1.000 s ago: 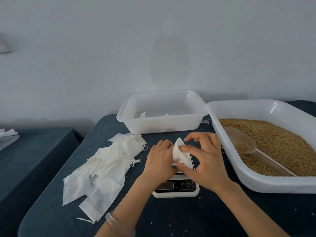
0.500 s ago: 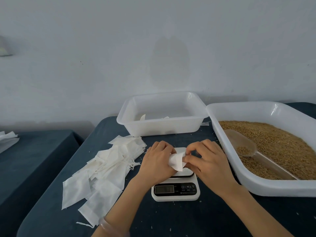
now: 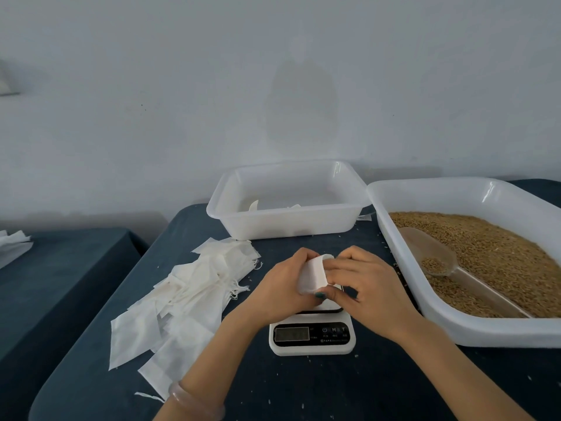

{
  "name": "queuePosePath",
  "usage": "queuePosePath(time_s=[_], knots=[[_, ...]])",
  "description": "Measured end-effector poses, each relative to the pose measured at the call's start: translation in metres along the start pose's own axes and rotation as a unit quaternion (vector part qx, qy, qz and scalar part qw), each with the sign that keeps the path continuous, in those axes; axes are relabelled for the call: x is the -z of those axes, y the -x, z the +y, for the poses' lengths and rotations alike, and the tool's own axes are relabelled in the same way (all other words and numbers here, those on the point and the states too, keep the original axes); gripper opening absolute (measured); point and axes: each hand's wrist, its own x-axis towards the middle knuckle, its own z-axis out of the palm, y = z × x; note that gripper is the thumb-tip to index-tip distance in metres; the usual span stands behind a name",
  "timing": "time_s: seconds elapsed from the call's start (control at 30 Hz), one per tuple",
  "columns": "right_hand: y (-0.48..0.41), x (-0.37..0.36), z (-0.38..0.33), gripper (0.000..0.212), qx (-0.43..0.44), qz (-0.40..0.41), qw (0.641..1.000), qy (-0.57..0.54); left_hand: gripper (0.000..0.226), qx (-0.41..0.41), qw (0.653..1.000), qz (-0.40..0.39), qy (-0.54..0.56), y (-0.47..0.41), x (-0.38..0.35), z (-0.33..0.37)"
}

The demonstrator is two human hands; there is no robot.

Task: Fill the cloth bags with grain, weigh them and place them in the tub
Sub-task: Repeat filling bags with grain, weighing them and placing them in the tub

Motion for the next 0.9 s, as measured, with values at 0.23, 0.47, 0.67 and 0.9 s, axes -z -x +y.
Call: queuePosePath(time_s=[0.23, 0.47, 0.67, 0.9], knots=[[-0.002, 0.005, -0.002, 0.010, -0.021, -0.031, 0.999, 0.035, 0.055, 0.013, 1.000, -0.003, -0.012, 0.003, 0.001, -0.004], [-0.015, 0.040, 0.006, 0.034, -0.119, -0.031, 0.992, -0.019, 0.043, 0.028, 0.997, 0.046, -0.064, 0.004, 0.001, -0.007], [-0.011, 0.100, 0.101, 0.037, -0.390, -0.201, 0.886, 0.152, 0.046, 0.055, 0.991, 0.077, -0.097, 0.005, 0.002, -0.014], [0.020, 0.089, 0.133, 0.025, -0.449, -0.435, 0.753, 0.203, 0.050, 0.068, 0.973, 0.125, -0.183, 0.001, -0.005, -0.020]])
